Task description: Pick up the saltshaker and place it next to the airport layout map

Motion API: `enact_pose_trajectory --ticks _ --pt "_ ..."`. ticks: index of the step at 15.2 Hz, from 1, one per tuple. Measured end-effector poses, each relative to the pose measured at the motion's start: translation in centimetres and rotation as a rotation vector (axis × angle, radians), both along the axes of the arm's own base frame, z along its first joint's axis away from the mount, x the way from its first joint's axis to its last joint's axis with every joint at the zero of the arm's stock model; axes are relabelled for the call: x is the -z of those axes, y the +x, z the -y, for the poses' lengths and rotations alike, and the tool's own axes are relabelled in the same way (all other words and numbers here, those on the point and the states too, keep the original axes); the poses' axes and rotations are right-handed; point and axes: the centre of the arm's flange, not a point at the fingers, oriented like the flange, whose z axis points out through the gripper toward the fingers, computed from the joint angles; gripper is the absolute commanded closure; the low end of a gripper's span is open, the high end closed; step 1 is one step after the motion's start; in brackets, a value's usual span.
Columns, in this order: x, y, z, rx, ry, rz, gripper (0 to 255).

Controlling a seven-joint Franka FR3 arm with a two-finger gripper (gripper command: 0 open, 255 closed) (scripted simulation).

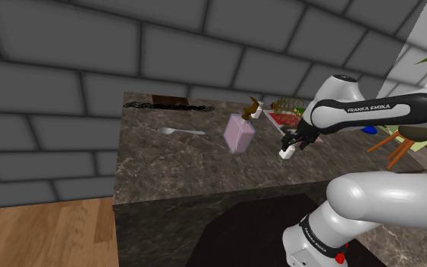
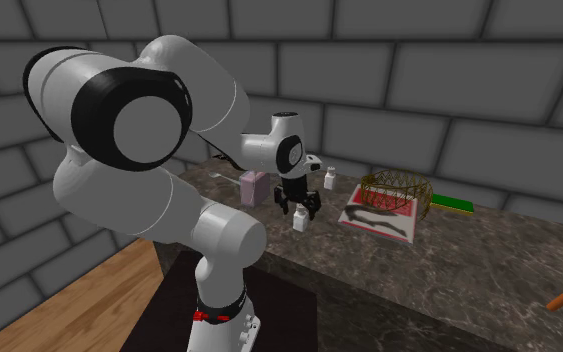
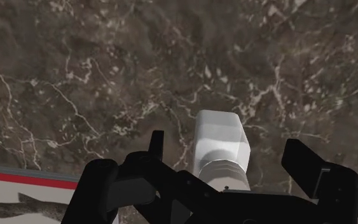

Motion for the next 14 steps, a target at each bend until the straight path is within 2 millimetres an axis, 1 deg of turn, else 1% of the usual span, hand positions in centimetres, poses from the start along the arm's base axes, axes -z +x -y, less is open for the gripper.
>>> enact_pose_trajectory --ticks 6,7,14 --pt "0.39 0.07 0.05 0.0 0.0 0.001 0" --pt "0.39 0.07 0.05 0.0 0.0 0.001 255" --pt "0.37 0.09 0.04 0.0 -0.001 0.002 255"
